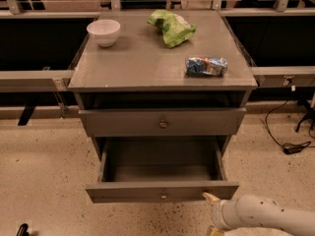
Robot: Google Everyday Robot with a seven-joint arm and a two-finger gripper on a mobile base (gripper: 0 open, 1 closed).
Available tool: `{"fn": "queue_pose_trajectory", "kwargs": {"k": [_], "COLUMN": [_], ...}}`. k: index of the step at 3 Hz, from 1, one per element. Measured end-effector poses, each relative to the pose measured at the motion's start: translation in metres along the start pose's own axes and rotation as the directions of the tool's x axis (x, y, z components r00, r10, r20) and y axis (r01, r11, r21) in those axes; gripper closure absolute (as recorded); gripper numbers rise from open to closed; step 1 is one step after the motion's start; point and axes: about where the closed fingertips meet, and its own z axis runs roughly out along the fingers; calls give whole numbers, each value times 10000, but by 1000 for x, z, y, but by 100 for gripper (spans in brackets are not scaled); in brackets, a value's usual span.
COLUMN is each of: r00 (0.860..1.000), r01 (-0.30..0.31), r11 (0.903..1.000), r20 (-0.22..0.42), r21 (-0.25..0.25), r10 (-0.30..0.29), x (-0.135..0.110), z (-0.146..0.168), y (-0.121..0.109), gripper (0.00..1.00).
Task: Close middle drawer
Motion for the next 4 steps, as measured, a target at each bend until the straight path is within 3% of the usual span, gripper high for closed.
{"fn": "queue_pose_trajectory", "kwargs": {"k": [1,2,3,4], "r00": [9997,9964,9909,9777], "r01": [151,521,1092,1917], "r11": [9990,9972,9939,9811], "r20": [223,700,803,822], "r21": [-412,-528,-145,253], "r10": [-142,-484,-1077,-1931], "x": [-12,-25,-32,-43], "z": [-1,5,11,23], "y": [0,-16,-36,-52], "gripper": [26,49,72,95]}}
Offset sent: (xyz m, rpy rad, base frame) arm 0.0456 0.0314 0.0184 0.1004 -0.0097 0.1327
